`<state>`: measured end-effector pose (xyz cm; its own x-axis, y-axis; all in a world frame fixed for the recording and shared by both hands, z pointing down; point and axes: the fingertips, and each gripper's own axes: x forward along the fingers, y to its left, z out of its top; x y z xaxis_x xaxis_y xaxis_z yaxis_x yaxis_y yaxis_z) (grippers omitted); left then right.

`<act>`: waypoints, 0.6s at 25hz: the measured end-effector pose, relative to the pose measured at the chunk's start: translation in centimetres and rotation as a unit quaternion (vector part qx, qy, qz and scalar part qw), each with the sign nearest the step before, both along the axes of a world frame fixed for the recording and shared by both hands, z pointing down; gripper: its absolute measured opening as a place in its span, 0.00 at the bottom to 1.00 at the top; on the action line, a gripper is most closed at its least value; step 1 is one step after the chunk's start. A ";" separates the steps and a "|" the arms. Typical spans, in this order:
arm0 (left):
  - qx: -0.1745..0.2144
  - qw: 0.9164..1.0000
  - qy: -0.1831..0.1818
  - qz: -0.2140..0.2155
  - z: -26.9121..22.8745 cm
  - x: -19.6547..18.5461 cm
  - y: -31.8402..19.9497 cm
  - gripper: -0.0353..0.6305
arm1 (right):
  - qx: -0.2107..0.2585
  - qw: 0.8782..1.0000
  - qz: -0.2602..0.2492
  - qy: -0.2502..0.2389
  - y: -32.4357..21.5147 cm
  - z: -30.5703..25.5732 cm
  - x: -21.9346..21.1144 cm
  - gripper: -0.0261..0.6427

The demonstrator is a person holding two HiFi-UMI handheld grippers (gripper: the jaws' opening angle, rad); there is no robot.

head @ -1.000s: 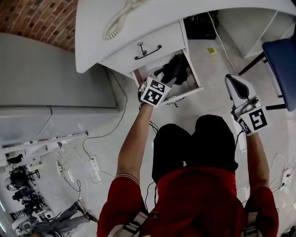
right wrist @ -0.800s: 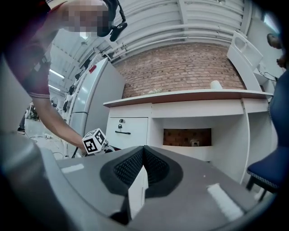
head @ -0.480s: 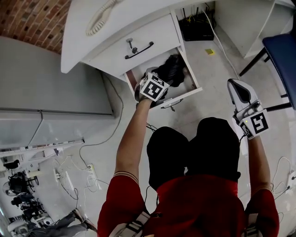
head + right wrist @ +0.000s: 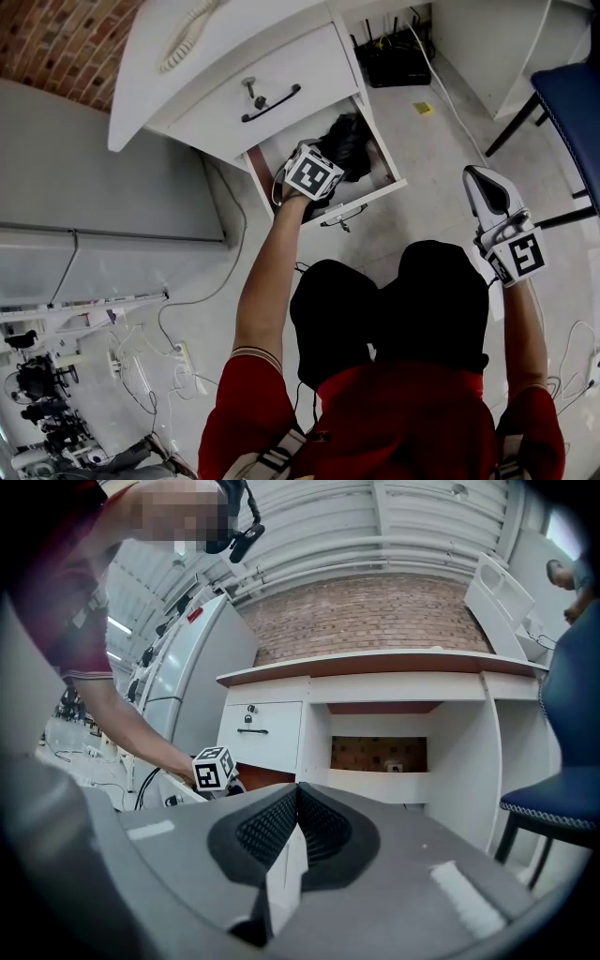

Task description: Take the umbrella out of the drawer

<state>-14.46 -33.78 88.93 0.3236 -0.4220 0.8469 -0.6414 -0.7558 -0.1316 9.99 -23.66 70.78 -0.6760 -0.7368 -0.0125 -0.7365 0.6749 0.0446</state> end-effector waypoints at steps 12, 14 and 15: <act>-0.037 0.999 0.031 0.005 1.3 0.7 -0.2 0.53 | -0.008 1.000 0.014 0.000 0.9 1.1 2.0 0.06; -0.038 0.999 0.036 -0.003 1.0 0.7 -0.3 0.49 | -0.011 1.000 0.013 0.004 0.9 1.3 2.0 0.06; -0.038 0.999 0.036 -0.008 0.9 0.6 -0.3 0.48 | -0.015 1.000 0.014 0.008 0.9 1.6 2.1 0.06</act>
<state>-13.83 -34.04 89.81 0.3786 -0.3619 0.8519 -0.6586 -0.7520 -0.0268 12.12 -22.73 72.33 -0.6555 -0.7549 0.0202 -0.7540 0.6558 0.0375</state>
